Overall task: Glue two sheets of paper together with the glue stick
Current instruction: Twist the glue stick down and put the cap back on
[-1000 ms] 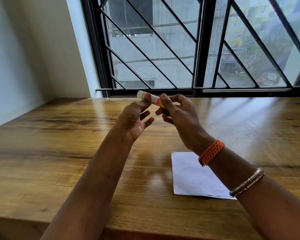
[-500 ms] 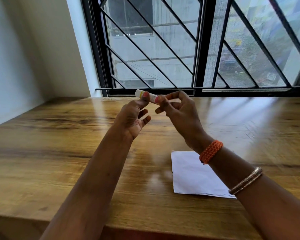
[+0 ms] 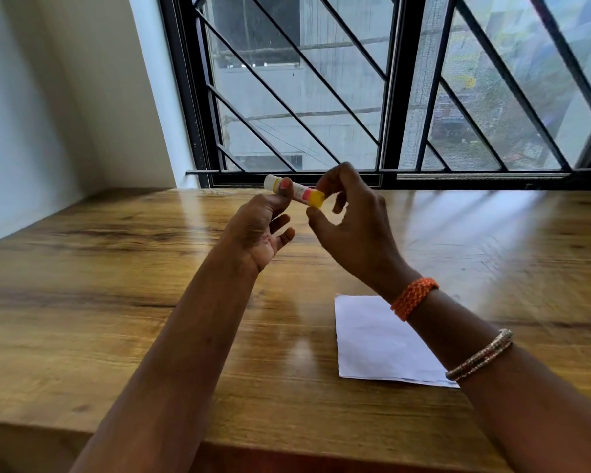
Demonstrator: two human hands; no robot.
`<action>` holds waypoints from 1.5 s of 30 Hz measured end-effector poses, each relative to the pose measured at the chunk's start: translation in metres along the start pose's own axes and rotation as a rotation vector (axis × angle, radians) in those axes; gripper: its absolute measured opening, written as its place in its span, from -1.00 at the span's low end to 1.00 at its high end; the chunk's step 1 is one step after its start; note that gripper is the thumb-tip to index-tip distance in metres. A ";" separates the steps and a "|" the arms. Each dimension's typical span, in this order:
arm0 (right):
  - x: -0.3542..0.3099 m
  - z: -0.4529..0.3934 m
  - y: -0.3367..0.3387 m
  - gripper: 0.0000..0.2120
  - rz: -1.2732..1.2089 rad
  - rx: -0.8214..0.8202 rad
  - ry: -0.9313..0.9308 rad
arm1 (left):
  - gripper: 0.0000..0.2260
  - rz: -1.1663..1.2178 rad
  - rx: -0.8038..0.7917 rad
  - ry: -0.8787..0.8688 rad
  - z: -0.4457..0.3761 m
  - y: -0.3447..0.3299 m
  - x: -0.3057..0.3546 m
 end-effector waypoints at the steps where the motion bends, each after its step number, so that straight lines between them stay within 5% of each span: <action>1: 0.003 -0.001 -0.002 -0.80 -0.131 -0.066 -0.153 | -0.80 0.005 -0.006 -0.003 0.000 0.000 0.000; 4: 0.011 0.002 -0.009 -0.86 -0.607 -0.243 -0.547 | -0.81 0.004 -0.016 -0.015 0.002 -0.001 0.001; 6: 0.011 0.002 -0.010 -0.91 -0.691 -0.251 -0.558 | -0.83 0.000 -0.015 -0.019 0.001 -0.001 0.000; 8: 0.004 0.000 -0.007 -0.94 -0.452 -0.174 -0.321 | -0.88 -0.009 -0.029 -0.008 0.002 -0.002 0.000; 11: -0.010 0.004 -0.004 -0.87 0.228 0.000 0.256 | -0.87 -0.028 -0.049 0.032 0.004 -0.004 -0.001; 15: -0.019 0.008 -0.005 -0.69 0.672 0.115 0.531 | -0.79 -0.025 -0.042 0.024 0.006 -0.003 0.002; 18: -0.020 0.006 -0.002 -0.73 0.608 0.134 0.461 | -0.77 -0.007 -0.032 0.021 0.007 -0.002 0.003; 23: -0.009 0.001 -0.001 -0.77 -0.026 -0.007 -0.010 | -0.80 0.013 -0.040 0.021 0.006 -0.001 0.001; 25: -0.006 0.001 -0.003 -0.83 -0.120 -0.014 -0.054 | -0.78 0.018 -0.042 0.025 0.005 -0.001 0.001; 33: -0.019 0.005 -0.002 -0.88 0.472 0.093 0.300 | -0.80 0.010 -0.031 0.031 0.006 -0.001 0.002; 39: -0.010 0.003 -0.001 -0.70 0.111 -0.006 0.068 | -0.77 0.042 -0.027 0.027 0.002 0.000 0.000; 45: -0.013 0.005 -0.001 -0.56 0.378 0.076 0.159 | -0.81 -0.079 0.081 -0.040 0.004 0.007 0.006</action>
Point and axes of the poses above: each hand's wrist, its own z-axis away from the middle knuckle, its own y-axis out of the back of the hand, x = y × z, the point moved 4 cm from there along -z, towards the middle knuckle, and after that the axes turned 4 degrees about -y, right-handed, at the moved point
